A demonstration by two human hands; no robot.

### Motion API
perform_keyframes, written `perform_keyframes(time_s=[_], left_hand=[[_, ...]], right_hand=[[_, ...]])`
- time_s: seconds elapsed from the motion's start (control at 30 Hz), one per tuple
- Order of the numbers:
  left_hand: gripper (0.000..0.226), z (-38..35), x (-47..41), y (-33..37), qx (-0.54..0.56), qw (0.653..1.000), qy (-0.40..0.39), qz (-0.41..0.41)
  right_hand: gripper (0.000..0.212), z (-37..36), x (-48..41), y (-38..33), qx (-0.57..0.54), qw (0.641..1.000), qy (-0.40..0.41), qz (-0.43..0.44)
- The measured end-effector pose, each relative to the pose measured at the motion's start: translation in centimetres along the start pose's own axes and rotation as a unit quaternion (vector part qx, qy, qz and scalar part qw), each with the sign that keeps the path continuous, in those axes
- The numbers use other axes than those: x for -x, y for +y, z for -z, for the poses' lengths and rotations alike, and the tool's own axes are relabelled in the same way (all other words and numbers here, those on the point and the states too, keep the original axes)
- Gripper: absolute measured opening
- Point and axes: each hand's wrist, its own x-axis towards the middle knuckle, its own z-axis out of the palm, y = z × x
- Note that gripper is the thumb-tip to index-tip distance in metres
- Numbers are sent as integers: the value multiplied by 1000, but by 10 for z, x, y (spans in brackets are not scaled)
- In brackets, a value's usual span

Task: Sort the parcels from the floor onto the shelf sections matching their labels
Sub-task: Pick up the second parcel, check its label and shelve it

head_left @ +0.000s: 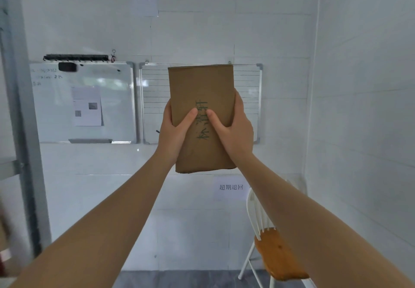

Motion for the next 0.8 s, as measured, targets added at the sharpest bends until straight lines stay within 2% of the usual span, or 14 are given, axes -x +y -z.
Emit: perform_keyframes(time_s=[0.27, 0.37, 0.47, 0.6, 0.67, 0.73, 0.8], left_hand=[[71, 19, 3, 3, -13, 1000, 12, -3], [68, 28, 4, 9, 20, 1000, 11, 6], [54, 40, 4, 14, 50, 999, 6, 16], [34, 56, 4, 16, 95, 994, -15, 46], [31, 63, 7, 15, 103, 993, -31, 56], [39, 67, 10, 14, 103, 991, -51, 61], [51, 66, 15, 16, 99, 991, -62, 62]], right_hand=[[80, -11, 10, -12, -16, 1000, 5, 17], [69, -10, 10, -15, -110, 994, -22, 7], [56, -10, 9, -18, -225, 971, -70, -28], [43, -14, 7, -21, -250, 964, -67, -56], [49, -15, 7, -19, -241, 966, -57, -77], [63, -16, 8, -15, -236, 966, -60, -90], [68, -15, 12, -14, -251, 959, -74, -109]])
